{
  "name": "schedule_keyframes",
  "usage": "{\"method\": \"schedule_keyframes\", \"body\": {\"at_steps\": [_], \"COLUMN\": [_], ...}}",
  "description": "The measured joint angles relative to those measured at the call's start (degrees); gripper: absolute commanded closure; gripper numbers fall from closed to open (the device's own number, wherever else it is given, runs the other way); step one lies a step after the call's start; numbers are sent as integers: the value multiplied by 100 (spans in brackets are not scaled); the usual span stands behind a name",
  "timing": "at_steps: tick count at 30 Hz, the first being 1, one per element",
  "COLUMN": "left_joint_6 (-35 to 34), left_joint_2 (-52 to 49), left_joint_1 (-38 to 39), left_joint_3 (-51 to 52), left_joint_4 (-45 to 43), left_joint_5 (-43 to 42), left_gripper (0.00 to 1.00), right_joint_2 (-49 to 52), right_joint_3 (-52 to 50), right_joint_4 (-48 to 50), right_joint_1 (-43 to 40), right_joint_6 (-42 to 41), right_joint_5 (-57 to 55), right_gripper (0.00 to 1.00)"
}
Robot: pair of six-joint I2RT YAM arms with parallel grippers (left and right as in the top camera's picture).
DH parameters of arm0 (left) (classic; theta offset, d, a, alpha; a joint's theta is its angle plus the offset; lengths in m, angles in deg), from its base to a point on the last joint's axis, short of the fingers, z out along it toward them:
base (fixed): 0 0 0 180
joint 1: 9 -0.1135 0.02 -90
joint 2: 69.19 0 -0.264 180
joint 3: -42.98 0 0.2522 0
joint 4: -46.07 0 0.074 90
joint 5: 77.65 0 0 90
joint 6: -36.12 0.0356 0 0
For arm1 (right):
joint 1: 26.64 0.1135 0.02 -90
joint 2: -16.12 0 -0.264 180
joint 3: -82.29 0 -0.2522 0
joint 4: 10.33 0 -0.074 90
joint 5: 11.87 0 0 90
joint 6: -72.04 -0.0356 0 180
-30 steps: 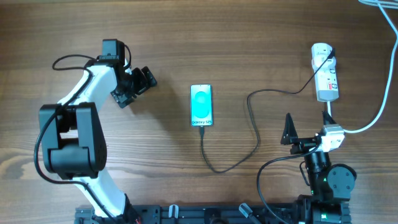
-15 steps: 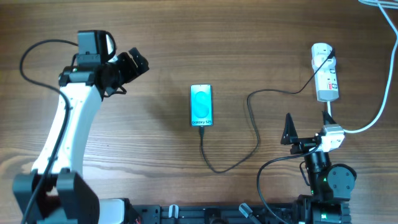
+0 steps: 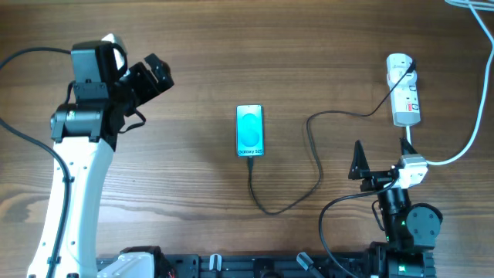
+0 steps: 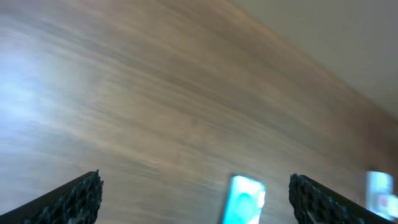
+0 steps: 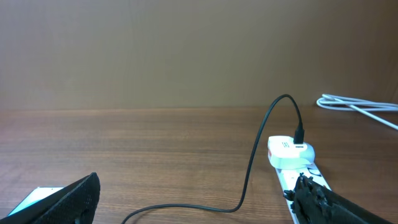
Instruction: Plug charger to phone and switch on socket
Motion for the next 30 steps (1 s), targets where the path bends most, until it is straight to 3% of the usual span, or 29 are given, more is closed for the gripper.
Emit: {"method": "schedule_keyframes", "body": {"at_steps": [3,6,10,16,24,30], "left_joint_6": [87,262,372,413,413,413], "left_joint_2": [9,15,254,1069,2413,3512], "left_joint_1": [0,0,0,-11,-323,-334], "left_joint_3": [247,975,2774,5110,6905,7099], "left_joint_4": [-476,-1569,-3908,-6260,-6373,-4817], "left_joint_5": [227,330,243,101,76,140], "left_gripper": [0,0,0,0,0,0], "right_joint_2": [0,-2,-4,-13,-15,-15], "right_joint_3": [0,0,0,0,0,0], "right_joint_4": [2,-2,-4,-2,-2,-2], "right_joint_1": [0,0,0,0,0,0], "right_joint_6": [0,0,0,0,0,0], "right_joint_5": [0,0,-4,-11,-20,-22], "right_gripper": [0,0,0,0,0,0]}}
